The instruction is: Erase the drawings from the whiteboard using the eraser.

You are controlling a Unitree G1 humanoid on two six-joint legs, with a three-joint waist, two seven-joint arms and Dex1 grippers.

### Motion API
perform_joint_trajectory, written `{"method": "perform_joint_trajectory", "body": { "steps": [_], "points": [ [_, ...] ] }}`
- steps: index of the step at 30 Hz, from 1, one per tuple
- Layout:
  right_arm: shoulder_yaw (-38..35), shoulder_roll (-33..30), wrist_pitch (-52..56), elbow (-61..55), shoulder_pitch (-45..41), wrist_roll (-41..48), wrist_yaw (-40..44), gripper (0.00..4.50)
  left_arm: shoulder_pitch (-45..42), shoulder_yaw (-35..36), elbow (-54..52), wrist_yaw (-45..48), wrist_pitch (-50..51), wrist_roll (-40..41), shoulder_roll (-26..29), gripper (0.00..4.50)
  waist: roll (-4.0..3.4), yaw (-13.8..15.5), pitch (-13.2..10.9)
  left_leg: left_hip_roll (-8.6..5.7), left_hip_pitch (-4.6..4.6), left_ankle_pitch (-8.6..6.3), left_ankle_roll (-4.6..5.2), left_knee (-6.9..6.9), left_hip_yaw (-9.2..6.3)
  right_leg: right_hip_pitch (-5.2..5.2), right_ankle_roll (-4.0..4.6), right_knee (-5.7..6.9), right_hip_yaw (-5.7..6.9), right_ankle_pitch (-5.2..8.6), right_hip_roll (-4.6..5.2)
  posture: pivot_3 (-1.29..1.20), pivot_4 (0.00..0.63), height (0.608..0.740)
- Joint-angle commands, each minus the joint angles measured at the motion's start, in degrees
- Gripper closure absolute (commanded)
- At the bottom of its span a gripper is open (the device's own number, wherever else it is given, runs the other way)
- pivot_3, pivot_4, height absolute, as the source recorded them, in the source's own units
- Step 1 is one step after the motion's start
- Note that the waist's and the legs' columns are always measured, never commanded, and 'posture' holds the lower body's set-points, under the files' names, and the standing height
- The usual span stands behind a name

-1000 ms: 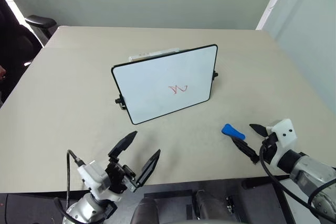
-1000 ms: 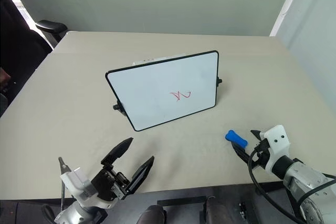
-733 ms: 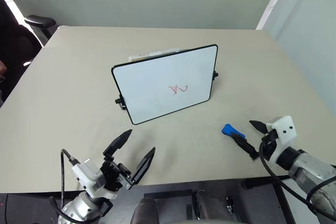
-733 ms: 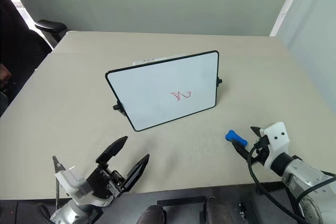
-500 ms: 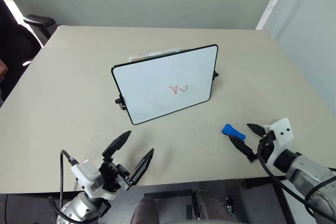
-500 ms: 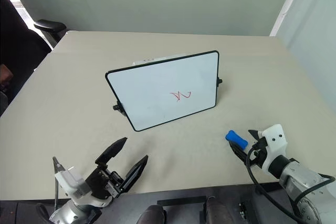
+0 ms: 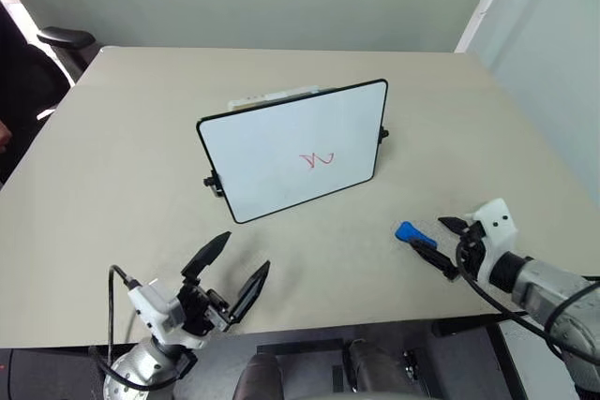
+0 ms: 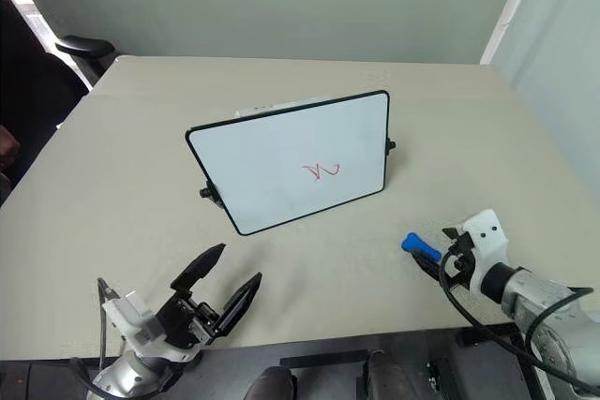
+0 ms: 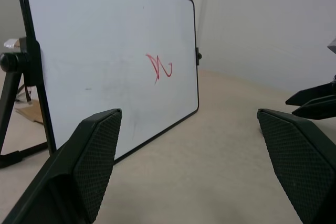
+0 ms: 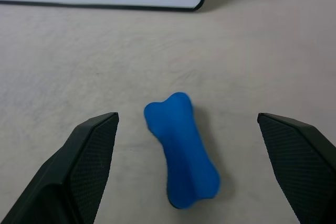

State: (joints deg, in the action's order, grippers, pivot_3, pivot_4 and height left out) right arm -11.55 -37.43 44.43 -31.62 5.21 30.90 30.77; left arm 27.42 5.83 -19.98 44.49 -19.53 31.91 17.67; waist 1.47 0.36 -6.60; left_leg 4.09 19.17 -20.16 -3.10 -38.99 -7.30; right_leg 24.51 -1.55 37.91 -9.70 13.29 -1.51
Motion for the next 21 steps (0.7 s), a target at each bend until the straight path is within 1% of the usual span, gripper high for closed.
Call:
{"method": "perform_joint_trajectory", "body": {
  "steps": [1, 5, 13, 16, 19, 21],
  "points": [
    [0.9, -1.3, 0.9, 2.0, -2.7, 0.0, 1.3, 0.02, 0.0, 0.4, 0.0, 0.4, -0.6, -0.3, -0.1, 0.0, 0.0, 0.0, 0.0, 0.0, -0.01, 0.0, 0.0, 0.0, 0.0, 0.0, 0.0, 0.0, 0.0, 0.0, 0.0, 0.0, 0.15, 0.74],
    [3.4, -2.8, 2.1, 5.0, -4.7, -0.1, 3.5, 0.02, 0.3, -0.2, -0.4, 0.3, -0.8, -0.9, -0.5, 0.0, 0.0, 0.0, 0.0, 0.0, -0.1, 0.0, 0.0, -0.01, 0.0, 0.0, 0.0, 0.0, 0.0, 0.0, 0.0, 0.0, 0.15, 0.74],
    [7.4, -6.1, 0.2, 6.9, -3.8, -3.9, 6.0, 0.02, -0.2, 0.7, 0.3, 0.1, -0.5, -0.6, -0.7, 0.0, 0.0, 0.2, 0.0, 0.0, -0.03, -0.03, -0.01, -0.01, 0.0, -0.02, -0.08, -0.01, 0.0, 0.05, 0.01, 0.0, 0.15, 0.74],
    [8.0, -6.5, -0.7, 7.8, -4.3, -5.2, 6.3, 0.02, -0.3, 1.0, 0.7, 0.2, -0.5, -0.4, -0.7, 0.0, 0.0, 0.2, 0.0, 0.0, -0.02, -0.04, 0.01, 0.0, 0.0, -0.16, -0.08, 0.0, 0.0, 0.05, 0.0, 0.0, 0.15, 0.74],
    [8.6, -7.1, -1.6, 8.5, -4.7, -6.3, 7.1, 0.6, -0.5, 1.1, 0.9, 0.3, -0.6, -0.3, -0.6, 0.0, 0.0, 0.2, 0.0, 0.0, -0.08, -0.05, 0.02, -0.02, 0.0, -0.2, -0.07, 0.0, 0.0, 0.04, 0.0, 0.0, 0.15, 0.74],
    [9.1, -7.6, -2.3, 8.6, -4.8, -7.1, 7.7, 1.28, -0.6, 0.9, 0.8, 0.3, -0.5, -0.5, -0.7, 0.0, 0.0, 0.2, 0.0, 0.0, -0.11, -0.04, 0.02, -0.04, 0.0, -0.24, -0.07, 0.0, 0.0, 0.04, 0.0, 0.0, 0.15, 0.74]
  ]
}}
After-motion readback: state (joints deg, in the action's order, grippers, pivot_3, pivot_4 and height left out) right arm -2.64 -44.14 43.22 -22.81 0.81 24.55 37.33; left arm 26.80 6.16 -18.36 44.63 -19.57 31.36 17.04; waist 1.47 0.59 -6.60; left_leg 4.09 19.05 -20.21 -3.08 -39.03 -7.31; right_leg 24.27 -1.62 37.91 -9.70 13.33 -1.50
